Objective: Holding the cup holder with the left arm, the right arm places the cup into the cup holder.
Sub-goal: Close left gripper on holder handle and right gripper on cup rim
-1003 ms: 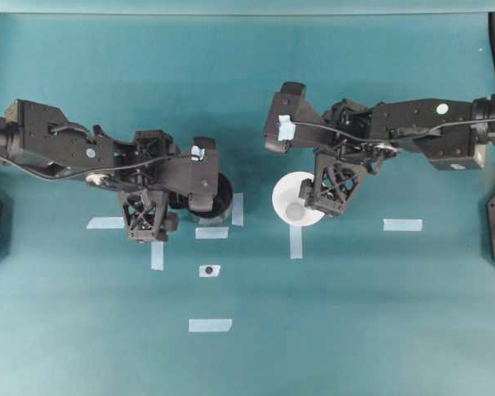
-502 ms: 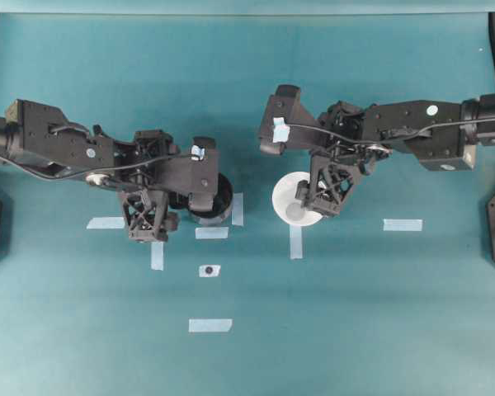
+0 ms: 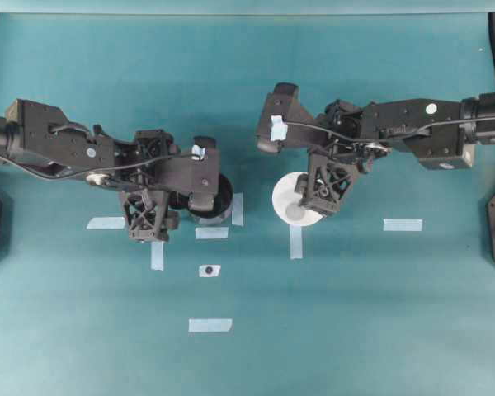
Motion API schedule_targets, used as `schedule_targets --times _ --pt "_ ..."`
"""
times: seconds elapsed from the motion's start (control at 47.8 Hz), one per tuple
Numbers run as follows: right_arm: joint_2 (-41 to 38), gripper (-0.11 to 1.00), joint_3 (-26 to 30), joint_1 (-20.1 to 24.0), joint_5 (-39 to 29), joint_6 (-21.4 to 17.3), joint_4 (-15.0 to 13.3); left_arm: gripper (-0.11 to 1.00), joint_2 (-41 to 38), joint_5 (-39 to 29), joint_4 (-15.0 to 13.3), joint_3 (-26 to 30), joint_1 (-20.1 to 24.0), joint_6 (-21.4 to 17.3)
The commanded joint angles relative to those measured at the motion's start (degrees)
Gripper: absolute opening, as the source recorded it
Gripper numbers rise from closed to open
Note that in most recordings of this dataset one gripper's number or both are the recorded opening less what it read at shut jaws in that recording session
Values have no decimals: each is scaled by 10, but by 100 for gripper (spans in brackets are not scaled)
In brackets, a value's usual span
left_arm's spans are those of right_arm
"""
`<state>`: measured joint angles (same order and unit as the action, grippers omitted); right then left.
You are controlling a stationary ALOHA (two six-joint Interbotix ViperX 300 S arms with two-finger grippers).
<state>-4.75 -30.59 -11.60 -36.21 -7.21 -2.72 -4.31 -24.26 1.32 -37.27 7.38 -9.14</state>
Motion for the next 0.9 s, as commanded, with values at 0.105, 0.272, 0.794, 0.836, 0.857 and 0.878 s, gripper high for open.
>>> schedule_targets --times 0.105,0.272,0.794,0.836,0.857,0.878 --pt "9 56 18 10 -13 5 1 63 9 4 2 17 1 2" --pt "6 40 20 20 -18 5 2 32 11 3 3 16 1 3" --pt "14 8 25 18 -18 1 47 27 18 10 3 17 1 2" --pt "14 8 25 18 -18 0 47 27 18 14 3 16 1 2" --pt "15 8 26 17 -18 -1 47 27 20 16 2 15 1 2" --pt "15 8 26 16 -18 -1 47 27 21 18 3 15 2 3"
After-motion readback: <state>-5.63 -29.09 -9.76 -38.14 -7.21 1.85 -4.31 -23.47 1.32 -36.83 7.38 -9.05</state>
